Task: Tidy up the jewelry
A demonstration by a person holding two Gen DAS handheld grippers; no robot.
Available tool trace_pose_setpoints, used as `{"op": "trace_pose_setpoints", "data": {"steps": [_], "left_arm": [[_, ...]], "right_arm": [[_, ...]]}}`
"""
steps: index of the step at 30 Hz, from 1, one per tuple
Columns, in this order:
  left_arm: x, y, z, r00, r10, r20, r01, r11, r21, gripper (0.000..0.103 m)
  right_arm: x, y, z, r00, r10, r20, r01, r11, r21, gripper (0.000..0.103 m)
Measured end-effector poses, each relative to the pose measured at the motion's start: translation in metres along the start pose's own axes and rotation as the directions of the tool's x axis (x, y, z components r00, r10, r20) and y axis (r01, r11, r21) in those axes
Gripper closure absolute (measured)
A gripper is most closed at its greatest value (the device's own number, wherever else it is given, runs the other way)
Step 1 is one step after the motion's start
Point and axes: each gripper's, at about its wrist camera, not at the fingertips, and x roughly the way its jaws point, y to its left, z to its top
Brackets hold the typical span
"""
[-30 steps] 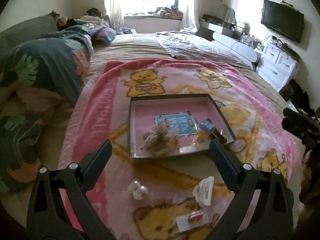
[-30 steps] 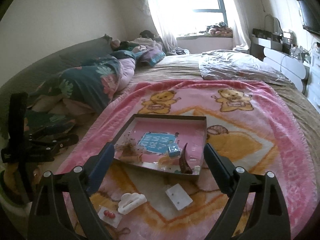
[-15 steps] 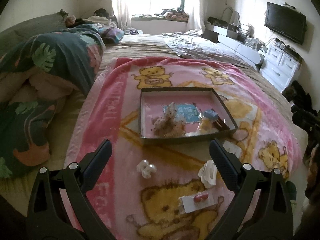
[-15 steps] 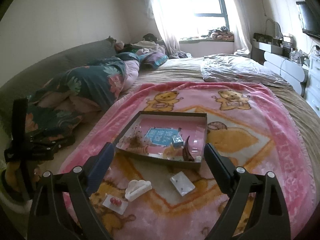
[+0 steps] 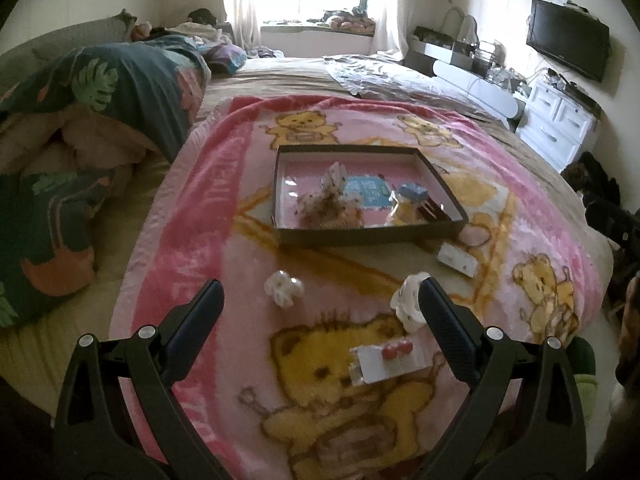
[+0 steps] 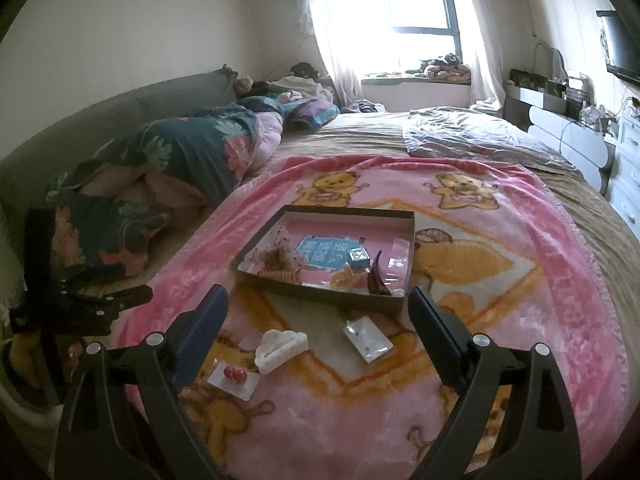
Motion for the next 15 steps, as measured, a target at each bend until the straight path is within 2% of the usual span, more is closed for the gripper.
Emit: {"op": "trace_pose_setpoints", "data": {"steps": [15], "left_arm": [[0.004, -0.004, -0.029, 0.999, 0.002, -0.037, -0.002, 1.0, 0.007, 0.012]], "right_arm": [[-0.001, 0.006, -0.025, 0.999, 0.0, -0.037, 0.0, 1.0, -0.01, 0.013]]}}
